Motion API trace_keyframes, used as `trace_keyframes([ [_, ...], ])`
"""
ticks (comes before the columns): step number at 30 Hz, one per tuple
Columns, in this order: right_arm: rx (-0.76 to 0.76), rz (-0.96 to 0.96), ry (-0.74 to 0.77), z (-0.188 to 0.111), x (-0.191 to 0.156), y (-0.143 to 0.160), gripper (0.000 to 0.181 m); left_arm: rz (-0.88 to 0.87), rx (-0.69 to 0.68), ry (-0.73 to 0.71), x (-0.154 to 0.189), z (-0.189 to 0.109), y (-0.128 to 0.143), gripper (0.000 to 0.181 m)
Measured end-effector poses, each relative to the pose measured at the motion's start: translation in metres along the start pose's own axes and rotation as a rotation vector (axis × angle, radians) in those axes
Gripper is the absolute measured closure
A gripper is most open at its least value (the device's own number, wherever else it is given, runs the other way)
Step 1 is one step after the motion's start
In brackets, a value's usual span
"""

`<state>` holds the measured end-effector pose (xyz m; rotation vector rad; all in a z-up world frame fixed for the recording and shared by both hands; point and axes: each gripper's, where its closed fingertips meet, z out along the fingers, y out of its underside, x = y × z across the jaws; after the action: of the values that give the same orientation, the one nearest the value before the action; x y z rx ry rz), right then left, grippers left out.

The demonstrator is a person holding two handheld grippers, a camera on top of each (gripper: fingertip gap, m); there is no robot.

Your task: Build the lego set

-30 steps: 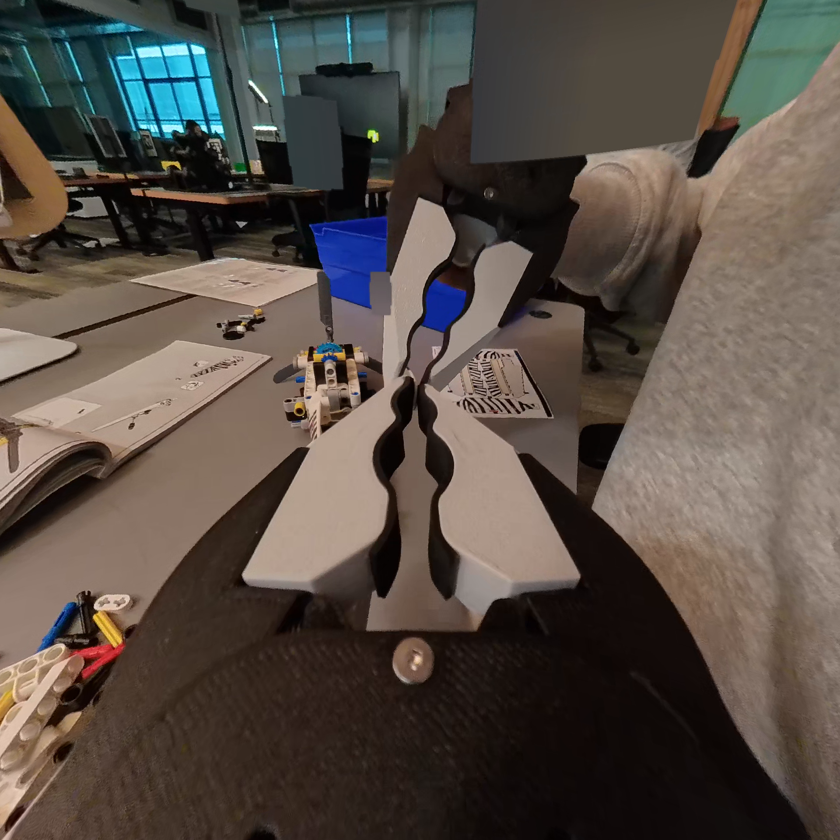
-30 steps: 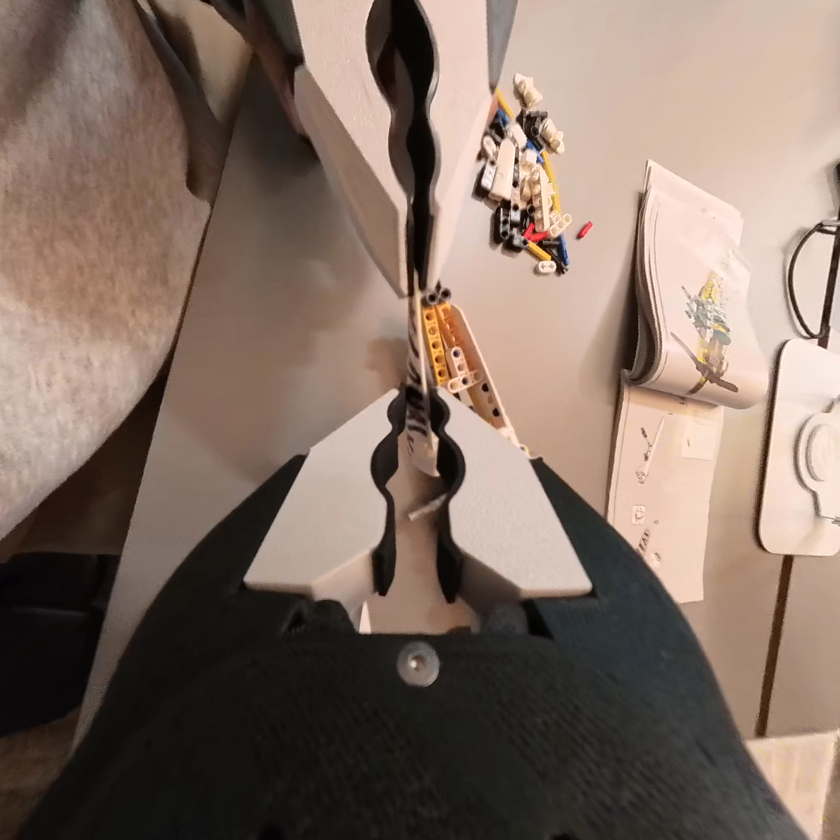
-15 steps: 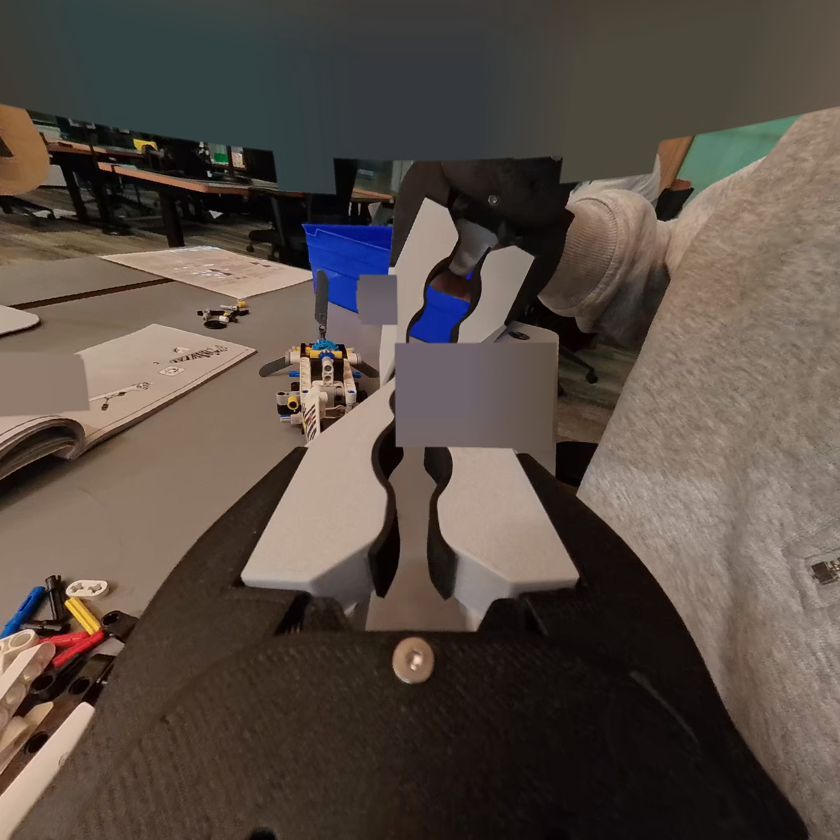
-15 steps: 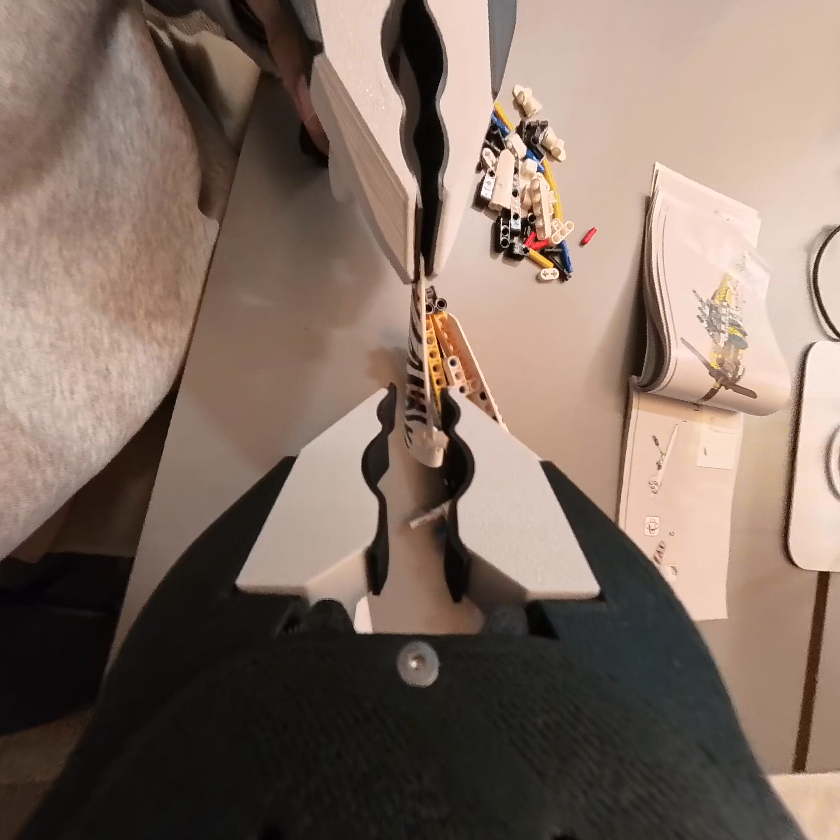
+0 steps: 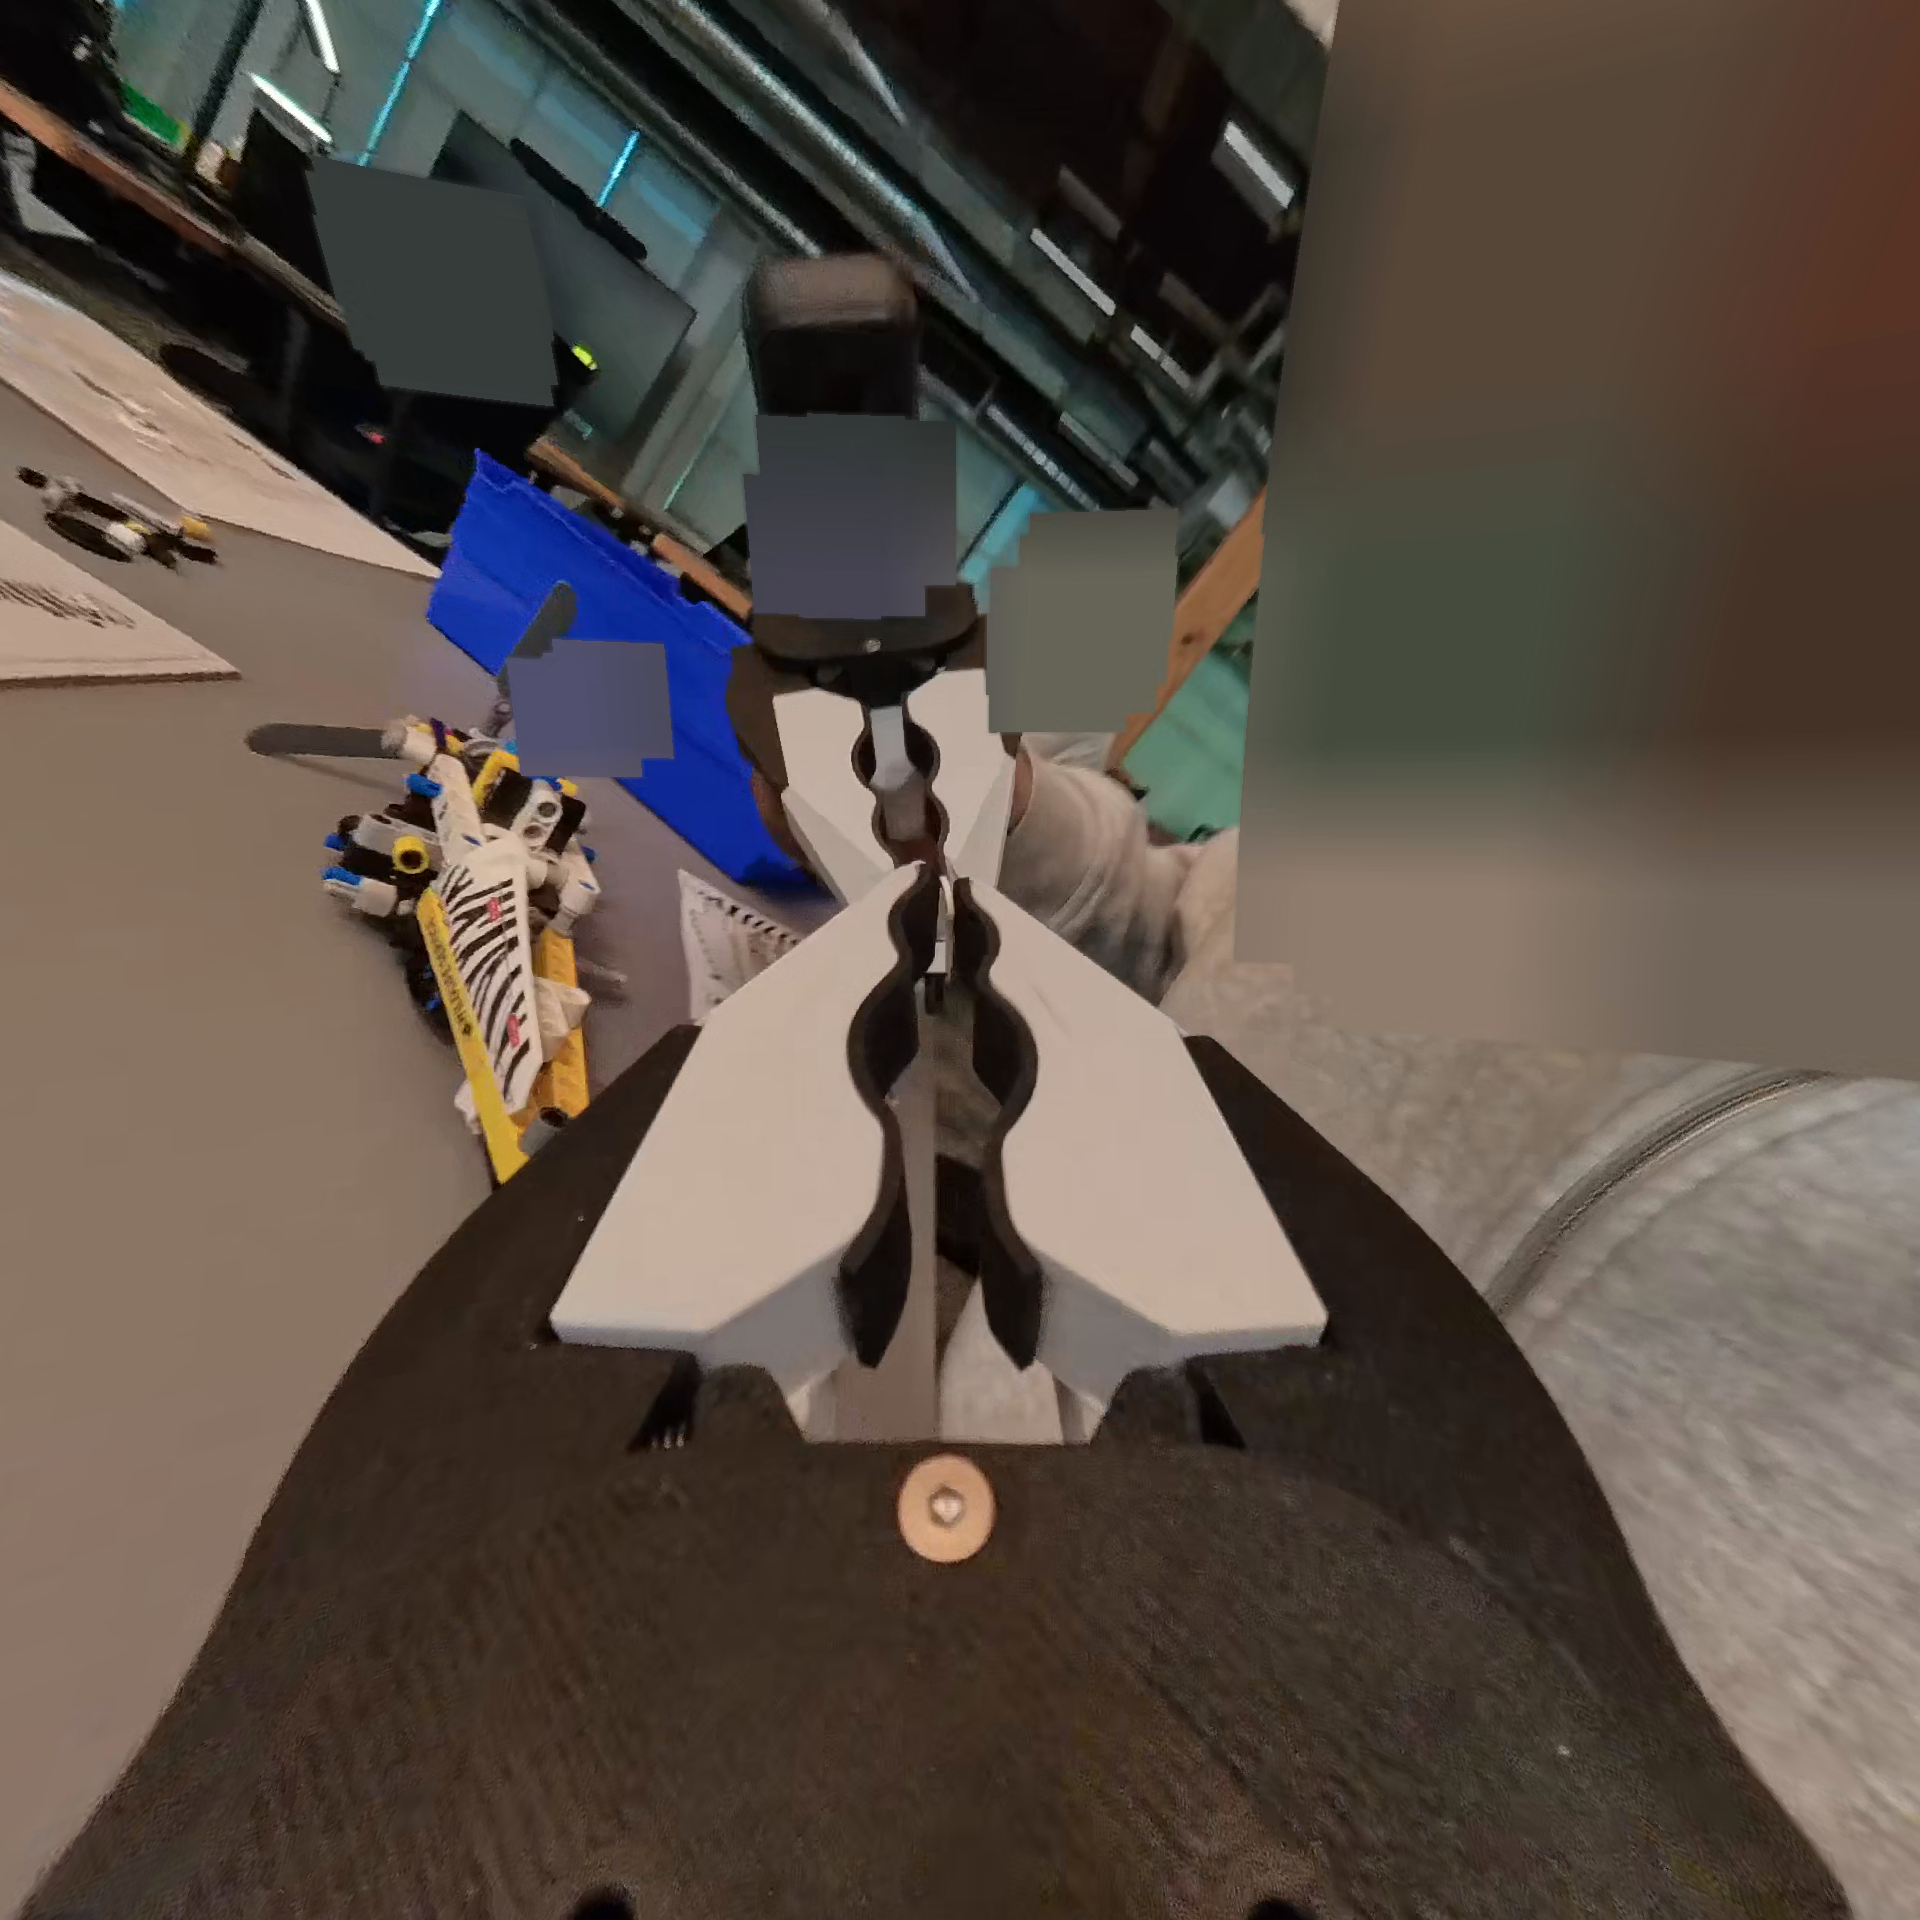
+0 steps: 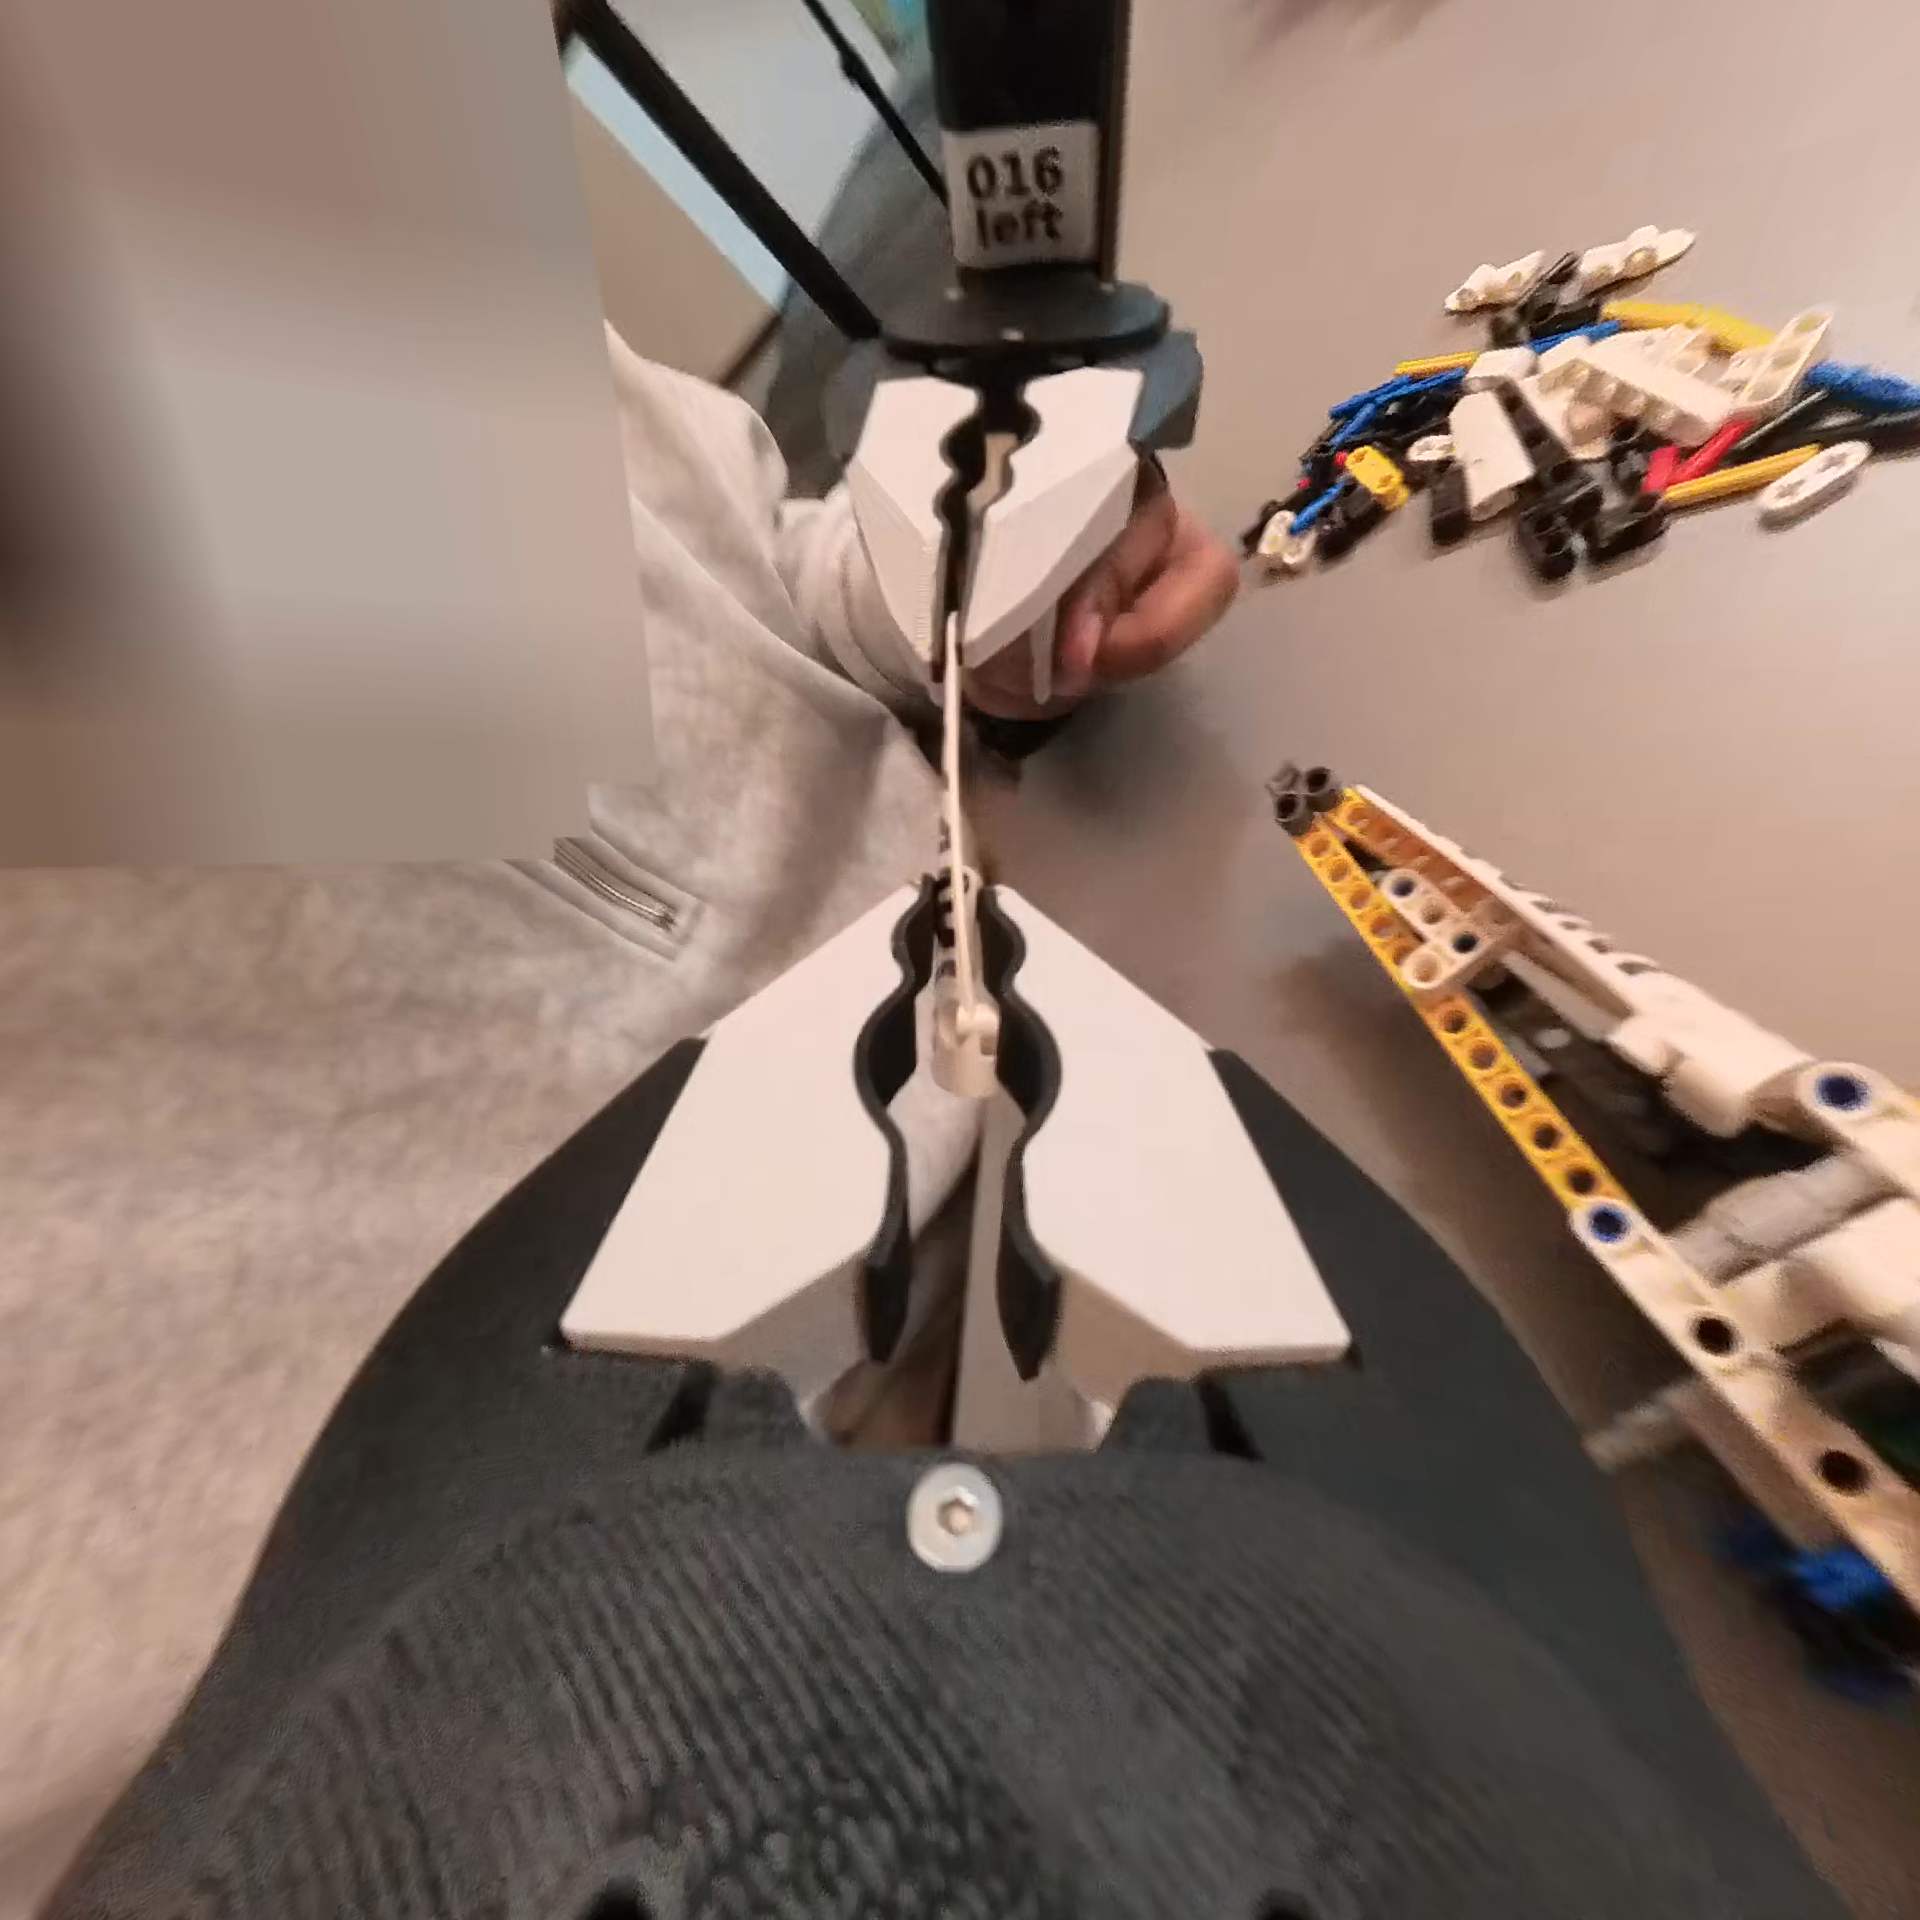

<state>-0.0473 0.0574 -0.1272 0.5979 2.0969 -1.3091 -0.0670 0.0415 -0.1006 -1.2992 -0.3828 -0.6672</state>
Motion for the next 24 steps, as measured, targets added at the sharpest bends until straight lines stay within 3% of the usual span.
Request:
trace_keyframes([
  [3, 0.056, 0.080, -0.065, 0.001, -0.007, -0.004, 0.176, -0.061, 0.047, 0.033, 0.002, -0.003, -0.008, 0.180],
  [8, 0.046, 0.120, -0.038, 0.003, -0.007, 0.002, 0.176, -0.150, 0.154, 0.042, -0.005, -0.021, -0.028, 0.180],
  [17, 0.152, 0.183, -0.009, 0.001, -0.007, -0.011, 0.176, -0.136, 0.101, 0.015, 0.001, -0.008, -0.010, 0.165],
  [24, 0.191, 0.175, 0.018, 0.002, -0.008, -0.010, 0.176, -0.148, 0.128, -0.009, 0.000, -0.006, -0.011, 0.181],
])
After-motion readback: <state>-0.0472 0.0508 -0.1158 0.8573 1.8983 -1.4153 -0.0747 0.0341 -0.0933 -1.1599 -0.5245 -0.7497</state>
